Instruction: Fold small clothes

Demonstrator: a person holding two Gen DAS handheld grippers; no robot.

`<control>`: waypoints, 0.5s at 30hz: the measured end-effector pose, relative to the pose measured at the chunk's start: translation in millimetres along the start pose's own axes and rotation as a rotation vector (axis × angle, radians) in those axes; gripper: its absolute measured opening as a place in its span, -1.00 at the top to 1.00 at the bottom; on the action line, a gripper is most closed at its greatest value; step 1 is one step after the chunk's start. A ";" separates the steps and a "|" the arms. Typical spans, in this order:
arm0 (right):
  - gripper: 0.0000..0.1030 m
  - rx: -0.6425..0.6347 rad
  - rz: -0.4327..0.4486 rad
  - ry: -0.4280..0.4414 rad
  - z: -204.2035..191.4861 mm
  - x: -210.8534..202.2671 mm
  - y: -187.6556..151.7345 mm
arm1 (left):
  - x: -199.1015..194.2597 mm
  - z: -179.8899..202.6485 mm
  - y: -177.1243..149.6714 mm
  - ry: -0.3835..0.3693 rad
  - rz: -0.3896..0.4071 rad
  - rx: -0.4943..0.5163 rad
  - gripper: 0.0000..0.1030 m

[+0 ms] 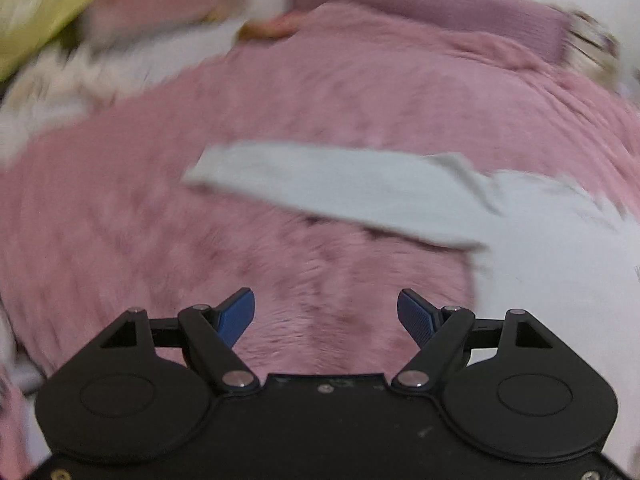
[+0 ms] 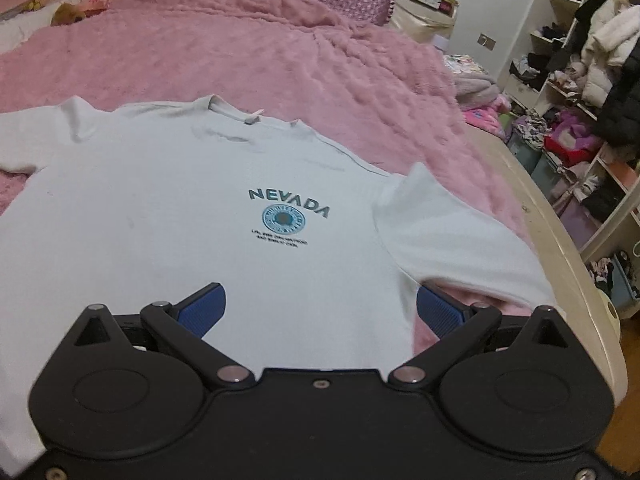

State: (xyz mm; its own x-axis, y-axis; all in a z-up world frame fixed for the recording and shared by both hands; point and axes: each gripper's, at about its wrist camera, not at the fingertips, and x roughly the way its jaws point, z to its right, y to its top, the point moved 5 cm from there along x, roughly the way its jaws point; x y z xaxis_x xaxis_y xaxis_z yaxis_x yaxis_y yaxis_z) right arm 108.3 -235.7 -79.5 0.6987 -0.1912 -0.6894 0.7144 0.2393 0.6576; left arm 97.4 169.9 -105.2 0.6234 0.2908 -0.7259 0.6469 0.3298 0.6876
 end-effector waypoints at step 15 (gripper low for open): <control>-0.93 0.059 -0.135 -0.189 20.5 134.8 40.8 | 192.0 -111.5 115.4 0.196 0.005 -0.335 -0.56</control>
State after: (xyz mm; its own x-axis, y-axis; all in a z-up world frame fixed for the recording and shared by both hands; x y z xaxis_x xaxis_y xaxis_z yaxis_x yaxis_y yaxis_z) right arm 232.4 -271.3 -139.4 0.5877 -0.3934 -0.7070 0.7990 0.1447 0.5837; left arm 242.7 363.8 -167.2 0.5090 0.4486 -0.7346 0.4445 0.5938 0.6706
